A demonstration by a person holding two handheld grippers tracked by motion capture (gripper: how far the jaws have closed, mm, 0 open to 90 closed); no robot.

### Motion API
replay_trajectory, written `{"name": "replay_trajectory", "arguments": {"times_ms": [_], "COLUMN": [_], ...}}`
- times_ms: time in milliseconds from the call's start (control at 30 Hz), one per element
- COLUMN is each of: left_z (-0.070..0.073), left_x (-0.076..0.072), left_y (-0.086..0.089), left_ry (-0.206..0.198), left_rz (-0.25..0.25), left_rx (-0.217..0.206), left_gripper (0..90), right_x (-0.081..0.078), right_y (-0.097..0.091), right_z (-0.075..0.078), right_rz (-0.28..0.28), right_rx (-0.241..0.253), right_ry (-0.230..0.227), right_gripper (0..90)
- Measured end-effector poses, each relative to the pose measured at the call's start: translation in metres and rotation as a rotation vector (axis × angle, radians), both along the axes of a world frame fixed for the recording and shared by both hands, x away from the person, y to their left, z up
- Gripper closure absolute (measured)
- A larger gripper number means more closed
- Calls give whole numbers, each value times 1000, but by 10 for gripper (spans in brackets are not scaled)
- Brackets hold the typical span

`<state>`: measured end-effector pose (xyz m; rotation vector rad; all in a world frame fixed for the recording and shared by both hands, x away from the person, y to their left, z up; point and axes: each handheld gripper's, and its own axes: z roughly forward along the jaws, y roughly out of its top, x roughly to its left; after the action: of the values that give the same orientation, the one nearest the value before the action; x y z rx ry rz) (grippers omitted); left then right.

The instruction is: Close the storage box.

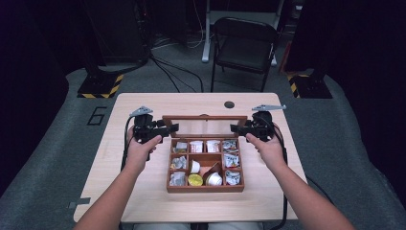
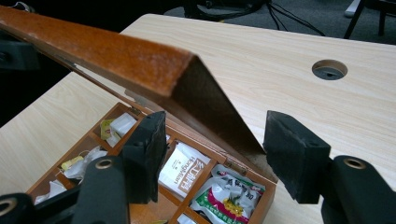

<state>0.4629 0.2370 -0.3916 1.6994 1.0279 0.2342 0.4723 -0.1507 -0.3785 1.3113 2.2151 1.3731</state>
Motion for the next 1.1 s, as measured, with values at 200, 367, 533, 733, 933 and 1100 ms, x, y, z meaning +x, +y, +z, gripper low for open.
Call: {"name": "replay_trajectory", "arguments": {"times_ms": [200,367,533,733,933,1100], "left_z": [8,10,15,16,6,-3], "left_x": [-11,-17,-26,-35,-48,-60], "left_y": [0,0,4,4,5,6], "left_ry": [-25,-37,-58,-66,-62,-60], "left_rz": [-9,-12,-20,-31,-40,-48], "left_rx": [22,32,28,65,66,75], "left_gripper": [407,408,412,421,420,411], "right_x": [-6,-13,-20,-30,-42,-56], "right_y": [-1,-4,-7,-12,-13,-9], "right_z": [2,4,6,3,-1,-6], "right_rz": [4,9,12,16,29,45], "right_rx": [1,4,9,32,18,-50], "right_ry": [-8,-19,-28,-27,-43,-78], "right_gripper": [393,395,407,445,451,444]}}
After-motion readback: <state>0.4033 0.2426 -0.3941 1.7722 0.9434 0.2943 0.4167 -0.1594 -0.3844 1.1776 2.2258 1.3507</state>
